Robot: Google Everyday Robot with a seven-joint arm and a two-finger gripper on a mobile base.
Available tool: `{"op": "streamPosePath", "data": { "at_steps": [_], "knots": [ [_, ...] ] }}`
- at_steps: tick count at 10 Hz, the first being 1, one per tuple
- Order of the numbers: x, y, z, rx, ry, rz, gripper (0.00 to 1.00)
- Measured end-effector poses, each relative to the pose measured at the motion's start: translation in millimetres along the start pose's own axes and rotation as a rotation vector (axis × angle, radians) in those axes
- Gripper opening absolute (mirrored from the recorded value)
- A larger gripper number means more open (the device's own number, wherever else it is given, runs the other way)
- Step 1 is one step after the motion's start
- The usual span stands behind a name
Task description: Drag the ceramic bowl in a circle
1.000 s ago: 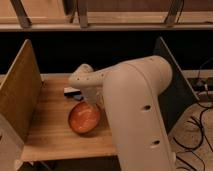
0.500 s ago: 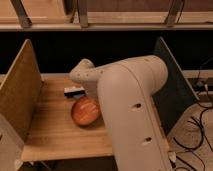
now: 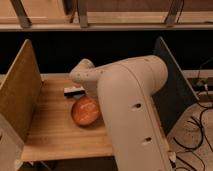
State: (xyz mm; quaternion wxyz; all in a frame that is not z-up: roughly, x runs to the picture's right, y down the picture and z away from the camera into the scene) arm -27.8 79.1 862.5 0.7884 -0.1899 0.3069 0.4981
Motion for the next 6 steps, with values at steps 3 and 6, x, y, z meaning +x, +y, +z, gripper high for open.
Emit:
{"op": "streamPosePath", "data": {
  "at_steps": [3,6],
  "knots": [
    [0.2,0.0,0.2,0.0,0.0,0.0,0.76],
    [0.2,-0.1,0.3,0.0,0.001,0.0,0.8]
  ]
}}
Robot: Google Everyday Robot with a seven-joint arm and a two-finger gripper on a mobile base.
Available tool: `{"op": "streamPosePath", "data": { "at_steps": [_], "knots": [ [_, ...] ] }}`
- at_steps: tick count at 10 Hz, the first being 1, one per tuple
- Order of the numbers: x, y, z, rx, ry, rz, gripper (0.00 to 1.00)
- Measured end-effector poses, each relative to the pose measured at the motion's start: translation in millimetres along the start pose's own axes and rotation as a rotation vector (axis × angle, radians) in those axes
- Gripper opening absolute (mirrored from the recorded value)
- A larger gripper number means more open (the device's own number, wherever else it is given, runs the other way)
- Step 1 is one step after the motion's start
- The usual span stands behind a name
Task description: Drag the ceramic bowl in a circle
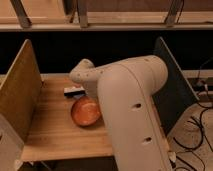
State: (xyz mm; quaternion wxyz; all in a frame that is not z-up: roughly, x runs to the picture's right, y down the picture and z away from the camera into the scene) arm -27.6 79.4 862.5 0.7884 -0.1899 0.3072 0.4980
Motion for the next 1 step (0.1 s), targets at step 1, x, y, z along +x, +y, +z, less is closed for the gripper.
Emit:
{"op": "streamPosePath", "data": {
  "at_steps": [1],
  "knots": [
    [0.0,0.0,0.0,0.0,0.0,0.0,0.8]
  ]
}}
